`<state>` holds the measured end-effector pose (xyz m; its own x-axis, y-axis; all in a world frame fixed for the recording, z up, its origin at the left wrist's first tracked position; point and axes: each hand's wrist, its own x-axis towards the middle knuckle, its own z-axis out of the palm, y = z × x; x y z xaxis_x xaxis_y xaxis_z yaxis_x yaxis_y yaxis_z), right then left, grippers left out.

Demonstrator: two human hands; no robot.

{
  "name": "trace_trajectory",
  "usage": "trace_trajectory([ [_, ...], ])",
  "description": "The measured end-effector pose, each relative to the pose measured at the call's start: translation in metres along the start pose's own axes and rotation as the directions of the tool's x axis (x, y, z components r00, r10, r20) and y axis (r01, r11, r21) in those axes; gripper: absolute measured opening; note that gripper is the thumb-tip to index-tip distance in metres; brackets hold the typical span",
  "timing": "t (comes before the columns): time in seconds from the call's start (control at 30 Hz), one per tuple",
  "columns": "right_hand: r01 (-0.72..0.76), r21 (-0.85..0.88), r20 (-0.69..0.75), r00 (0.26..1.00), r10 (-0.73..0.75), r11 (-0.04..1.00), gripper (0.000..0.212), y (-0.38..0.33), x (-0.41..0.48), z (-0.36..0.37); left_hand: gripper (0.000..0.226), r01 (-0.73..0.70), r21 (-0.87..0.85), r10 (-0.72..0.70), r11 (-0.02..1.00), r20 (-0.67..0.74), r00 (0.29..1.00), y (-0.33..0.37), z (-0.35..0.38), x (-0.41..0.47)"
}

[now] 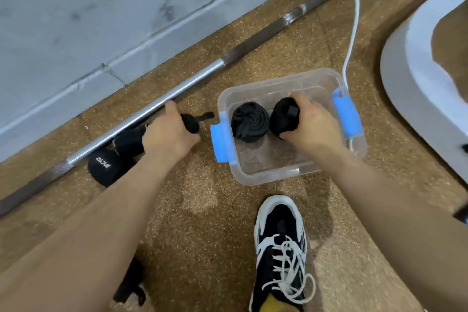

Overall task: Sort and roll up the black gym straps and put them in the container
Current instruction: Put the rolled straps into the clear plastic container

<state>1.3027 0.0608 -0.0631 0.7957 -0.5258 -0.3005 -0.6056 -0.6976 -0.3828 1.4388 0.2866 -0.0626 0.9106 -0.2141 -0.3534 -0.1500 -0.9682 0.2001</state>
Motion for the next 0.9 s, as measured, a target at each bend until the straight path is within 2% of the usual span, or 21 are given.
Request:
trace_trajectory([
  [0.07, -0.011, -0.026, 0.037, 0.999, 0.012, 1.000, 0.074, -0.004, 0.003, 0.004, 0.059, 0.033, -0.280, -0.074, 0.959, -0.135, 0.988, 0.003, -0.026, -0.017],
  [0.13, -0.024, -0.011, 0.048, 0.999, 0.025, 1.000, 0.073, -0.008, 0.003, 0.007, 0.050, -0.056, -0.583, -0.086, 0.811, -0.212, 0.973, 0.010, -0.054, -0.043],
  [0.2, -0.041, 0.040, 0.057, 0.998, 0.038, 0.998, 0.070, -0.010, 0.003, 0.005, 0.035, -0.142, -0.779, 0.026, 0.610, -0.160, 0.987, 0.025, -0.071, -0.072],
  [0.23, -0.056, 0.065, 0.071, 0.996, 0.051, 0.996, 0.068, -0.011, 0.003, 0.003, 0.032, -0.154, -0.822, 0.111, 0.549, -0.111, 0.988, 0.032, -0.072, -0.085],
  [0.27, -0.073, 0.083, 0.085, 0.994, 0.066, 0.994, 0.068, -0.011, 0.003, 0.001, 0.032, -0.163, -0.828, 0.198, 0.537, -0.064, 0.978, 0.040, -0.070, -0.095],
  [0.37, -0.078, 0.071, 0.073, 0.995, 0.073, 0.994, 0.071, -0.012, -0.001, -0.006, 0.036, -0.228, -0.700, 0.360, 0.677, 0.045, 0.932, 0.058, -0.046, -0.113],
  [0.43, -0.029, 0.059, -0.018, 0.999, 0.030, 0.998, 0.066, -0.013, -0.010, -0.015, 0.040, -0.271, -0.592, 0.367, 0.759, 0.045, 0.929, 0.065, -0.032, -0.115],
  [0.5, 0.064, 0.136, -0.066, 0.996, -0.055, 0.989, 0.052, -0.015, -0.020, -0.025, 0.041, -0.289, -0.513, 0.336, 0.808, -0.002, 0.942, 0.068, -0.021, -0.112],
  [0.57, 0.150, 0.232, 0.092, 0.980, -0.176, 0.961, 0.045, -0.019, -0.032, -0.034, 0.046, -0.323, -0.398, 0.328, 0.859, -0.057, 0.943, 0.068, -0.009, -0.106],
  [0.63, 0.187, 0.244, 0.350, 0.898, -0.266, 0.952, 0.049, -0.025, -0.044, -0.038, 0.055, -0.345, -0.245, 0.335, 0.906, -0.081, 0.939, 0.070, 0.003, -0.105],
  [0.7, 0.166, 0.230, 0.505, 0.822, -0.263, 0.959, 0.056, -0.031, -0.050, -0.035, 0.059, -0.330, -0.058, 0.324, 0.942, -0.101, 0.941, 0.074, 0.009, -0.106],
  [0.77, 0.169, 0.204, 0.518, 0.817, -0.253, 0.964, 0.054, -0.035, -0.048, -0.030, 0.057, -0.311, 0.124, 0.319, 0.942, -0.056, 0.946, 0.078, 0.009, -0.105],
  [0.9, 0.176, 0.231, 0.527, 0.804, -0.275, 0.957, 0.043, -0.034, -0.038, -0.025, 0.034, -0.402, 0.273, 0.394, 0.874, 0.087, 0.915, 0.079, 0.004, -0.101],
])
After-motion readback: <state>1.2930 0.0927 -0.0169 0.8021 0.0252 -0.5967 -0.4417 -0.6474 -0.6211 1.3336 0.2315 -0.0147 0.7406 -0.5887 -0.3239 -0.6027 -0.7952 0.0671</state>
